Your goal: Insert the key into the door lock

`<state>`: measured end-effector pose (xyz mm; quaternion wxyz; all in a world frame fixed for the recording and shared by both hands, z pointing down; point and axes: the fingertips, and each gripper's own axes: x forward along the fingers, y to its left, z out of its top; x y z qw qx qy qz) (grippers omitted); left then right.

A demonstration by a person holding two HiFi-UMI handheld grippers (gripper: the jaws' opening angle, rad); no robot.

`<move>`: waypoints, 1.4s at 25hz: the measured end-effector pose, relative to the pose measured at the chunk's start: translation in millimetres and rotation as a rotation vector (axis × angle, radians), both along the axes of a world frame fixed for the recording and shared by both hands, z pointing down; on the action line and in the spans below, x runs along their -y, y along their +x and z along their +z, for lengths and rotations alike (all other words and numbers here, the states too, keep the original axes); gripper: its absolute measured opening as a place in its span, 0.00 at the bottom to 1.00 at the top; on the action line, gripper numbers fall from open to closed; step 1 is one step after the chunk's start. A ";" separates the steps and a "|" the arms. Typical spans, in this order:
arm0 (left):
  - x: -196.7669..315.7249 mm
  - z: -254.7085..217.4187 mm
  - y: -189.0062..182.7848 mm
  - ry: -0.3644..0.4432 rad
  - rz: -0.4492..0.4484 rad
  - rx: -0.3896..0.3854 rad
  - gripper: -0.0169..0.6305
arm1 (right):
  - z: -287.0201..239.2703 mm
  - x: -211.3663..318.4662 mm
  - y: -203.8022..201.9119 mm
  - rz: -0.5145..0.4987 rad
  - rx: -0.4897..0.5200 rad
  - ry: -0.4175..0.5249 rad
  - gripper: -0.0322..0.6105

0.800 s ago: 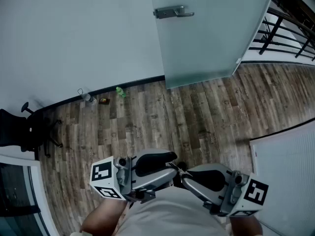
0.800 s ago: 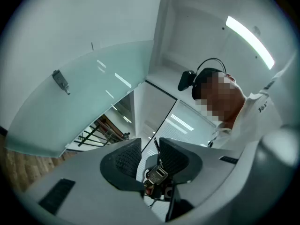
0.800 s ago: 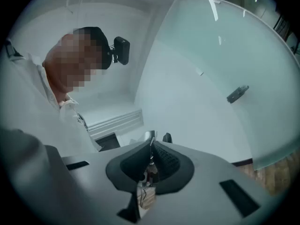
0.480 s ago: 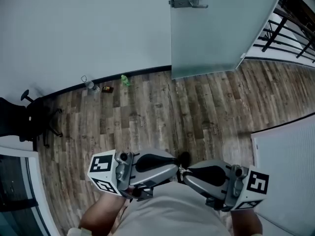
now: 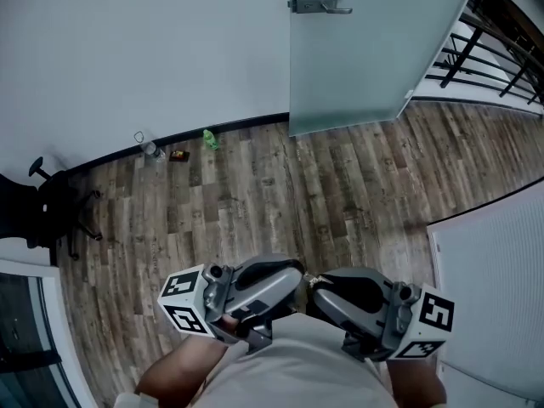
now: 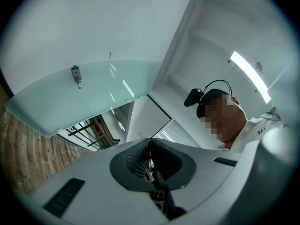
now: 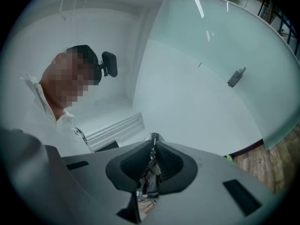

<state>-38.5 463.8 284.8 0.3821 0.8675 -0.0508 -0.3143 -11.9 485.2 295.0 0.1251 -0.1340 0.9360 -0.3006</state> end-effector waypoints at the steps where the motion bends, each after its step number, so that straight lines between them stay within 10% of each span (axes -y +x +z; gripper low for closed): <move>1: 1.4 -2.0 -0.2 0.001 -0.009 -0.010 0.05 | -1.5 1.2 0.2 -0.004 0.003 0.003 0.09; 15: 16.8 -10.4 29.6 0.089 -0.123 0.077 0.05 | -27.0 24.2 56.3 0.037 -0.056 0.076 0.09; 23: 28.3 41.6 6.3 0.178 -0.416 0.493 0.05 | 12.3 45.2 111.7 0.304 -0.419 0.208 0.09; 35: 46.3 39.4 33.1 0.217 -0.429 0.593 0.05 | 24.1 82.5 152.4 0.426 -0.551 0.221 0.09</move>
